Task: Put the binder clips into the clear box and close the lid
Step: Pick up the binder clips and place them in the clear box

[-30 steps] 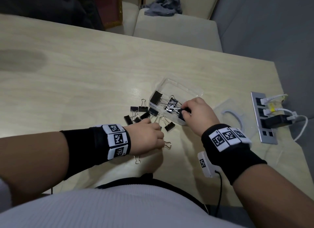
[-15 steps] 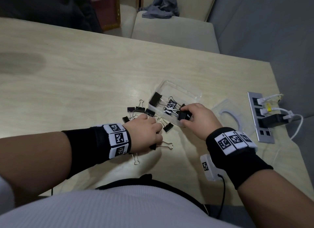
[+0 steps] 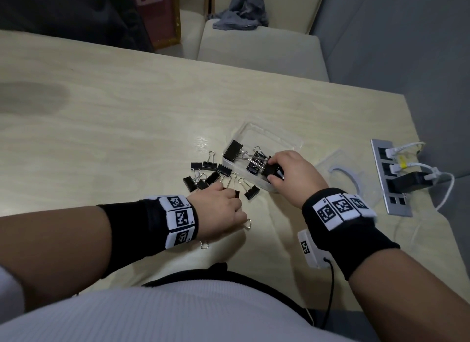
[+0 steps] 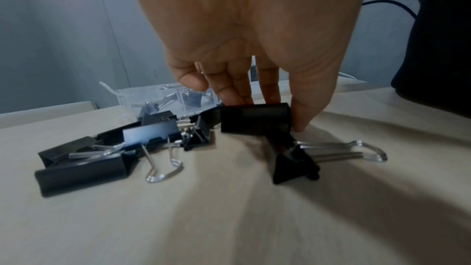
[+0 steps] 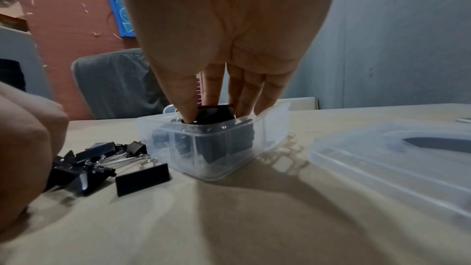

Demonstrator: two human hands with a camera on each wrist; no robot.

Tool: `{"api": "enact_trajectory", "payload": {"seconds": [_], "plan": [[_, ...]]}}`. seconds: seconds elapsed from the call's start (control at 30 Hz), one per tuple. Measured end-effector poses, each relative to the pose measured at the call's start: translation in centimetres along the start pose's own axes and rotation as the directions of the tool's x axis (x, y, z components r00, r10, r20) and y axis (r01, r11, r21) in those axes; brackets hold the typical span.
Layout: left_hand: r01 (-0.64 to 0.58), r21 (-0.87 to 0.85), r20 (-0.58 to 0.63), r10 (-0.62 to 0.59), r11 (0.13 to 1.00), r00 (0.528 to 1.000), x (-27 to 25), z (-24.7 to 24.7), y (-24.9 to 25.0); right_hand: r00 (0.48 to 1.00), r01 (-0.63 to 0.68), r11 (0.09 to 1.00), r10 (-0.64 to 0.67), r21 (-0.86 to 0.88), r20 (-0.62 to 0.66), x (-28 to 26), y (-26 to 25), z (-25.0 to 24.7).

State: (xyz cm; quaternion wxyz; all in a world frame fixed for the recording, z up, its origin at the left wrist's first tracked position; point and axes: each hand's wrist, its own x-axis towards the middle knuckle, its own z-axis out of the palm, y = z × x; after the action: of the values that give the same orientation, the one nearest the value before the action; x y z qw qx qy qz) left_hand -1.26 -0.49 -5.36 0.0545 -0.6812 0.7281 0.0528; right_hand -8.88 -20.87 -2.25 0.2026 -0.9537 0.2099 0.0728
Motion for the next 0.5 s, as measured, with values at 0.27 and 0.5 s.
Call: {"api": "enact_trajectory", "payload": {"seconds": [0.27,0.5], "plan": [[0.045,-0.162,-0.124,-0.066,0.986,0.990,1.0,-3.5,-2.0,1.000,0.001,1.000,-0.001,-0.003,-0.029,-1.2,0.3,0.1],[0.322,-0.214,-0.114,-0.351,0.922,0.929,4.8,-5.6,-6.7,1.000,-0.005,1.000,0.006,0.011,-0.017,-1.4,0.2,-0.3]]}}
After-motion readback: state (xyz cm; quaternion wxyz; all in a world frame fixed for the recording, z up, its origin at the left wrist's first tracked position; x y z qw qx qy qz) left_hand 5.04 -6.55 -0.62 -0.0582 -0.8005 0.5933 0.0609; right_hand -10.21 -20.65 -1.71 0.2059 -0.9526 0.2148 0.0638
